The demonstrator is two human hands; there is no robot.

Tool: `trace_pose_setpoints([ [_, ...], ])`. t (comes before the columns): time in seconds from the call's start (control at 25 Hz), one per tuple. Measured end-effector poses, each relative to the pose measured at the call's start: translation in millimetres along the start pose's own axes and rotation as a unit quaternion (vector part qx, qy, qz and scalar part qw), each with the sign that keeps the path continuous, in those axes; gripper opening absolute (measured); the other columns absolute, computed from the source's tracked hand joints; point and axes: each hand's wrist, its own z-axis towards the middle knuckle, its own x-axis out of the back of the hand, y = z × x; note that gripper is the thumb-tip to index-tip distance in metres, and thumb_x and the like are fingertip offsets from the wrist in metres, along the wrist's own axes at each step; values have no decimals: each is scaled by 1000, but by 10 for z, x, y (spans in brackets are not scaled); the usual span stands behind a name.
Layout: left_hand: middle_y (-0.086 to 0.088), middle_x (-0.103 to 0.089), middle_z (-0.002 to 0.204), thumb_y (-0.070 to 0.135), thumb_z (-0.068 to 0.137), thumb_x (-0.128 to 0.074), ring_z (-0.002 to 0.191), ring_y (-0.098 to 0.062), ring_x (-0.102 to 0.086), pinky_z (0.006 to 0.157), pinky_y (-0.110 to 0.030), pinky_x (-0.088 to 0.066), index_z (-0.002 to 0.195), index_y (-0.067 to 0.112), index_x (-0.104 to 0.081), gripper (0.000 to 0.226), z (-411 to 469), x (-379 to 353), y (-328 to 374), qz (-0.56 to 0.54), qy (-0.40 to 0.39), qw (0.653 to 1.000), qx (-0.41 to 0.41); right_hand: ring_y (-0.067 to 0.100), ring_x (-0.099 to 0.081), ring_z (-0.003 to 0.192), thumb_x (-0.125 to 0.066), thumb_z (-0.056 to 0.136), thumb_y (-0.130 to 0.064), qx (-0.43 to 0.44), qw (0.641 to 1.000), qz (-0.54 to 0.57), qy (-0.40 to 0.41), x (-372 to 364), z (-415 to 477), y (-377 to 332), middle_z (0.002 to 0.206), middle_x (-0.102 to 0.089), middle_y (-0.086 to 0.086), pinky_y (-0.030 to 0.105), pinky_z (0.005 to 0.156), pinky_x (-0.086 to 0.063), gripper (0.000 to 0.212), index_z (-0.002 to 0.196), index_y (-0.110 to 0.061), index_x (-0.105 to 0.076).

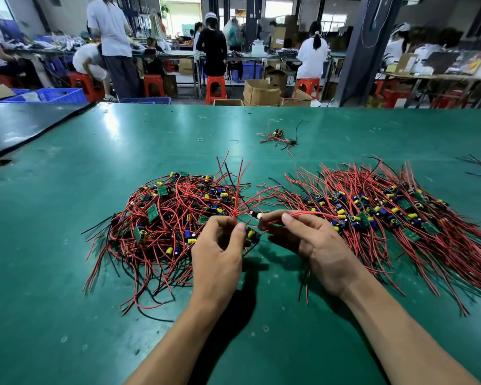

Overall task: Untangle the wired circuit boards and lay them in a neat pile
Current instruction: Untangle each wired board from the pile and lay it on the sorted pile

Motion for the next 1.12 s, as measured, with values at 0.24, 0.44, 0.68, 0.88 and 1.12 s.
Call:
trace_pose_setpoints([
  [0.24,1,-71,90,9,90,-67,81,-11,-70,81,-36,-57,104,14,-59,17,40,23,-13,-11,71,997,36,25,-71,104,-59,86,-20,107,985,60,123,139,48,-147,109,-75,12,32,92,-55,24,101,-5,-70],
  [0.44,2,-70,83,5,88,-68,72,-10,-68,71,-27,-57,96,15,-65,14,18,12,-26,44,29,999,-1,20,-73,88,-51,92,-28,68,982,162,75,106,18,-186,92,-76,6,32,85,-58,27,89,-12,-73],
  [0.68,-17,-67,69,36,95,-55,44,-25,-61,40,-27,-51,94,-4,-58,40,-14,-80,144,-241,-164,920,263,16,-66,69,-56,91,-29,-13,998,67,-1,-25,-10,-47,80,-69,6,25,67,-57,26,86,-14,-78],
  [0.88,-23,-72,93,24,77,-74,65,-30,-71,59,-31,-60,106,-2,-65,41,-27,-62,78,-291,-238,880,291,13,-59,63,-61,88,-36,-16,998,-46,31,-4,16,15,80,-66,0,24,52,-51,26,94,-18,-78],
  [1.12,-17,-73,88,8,83,-67,65,-24,-70,58,-25,-56,101,0,-68,19,1,-54,30,-236,-207,910,272,13,-67,74,-73,80,-38,-20,989,-148,18,40,-13,42,83,-73,4,30,64,-58,30,98,-15,-77],
])
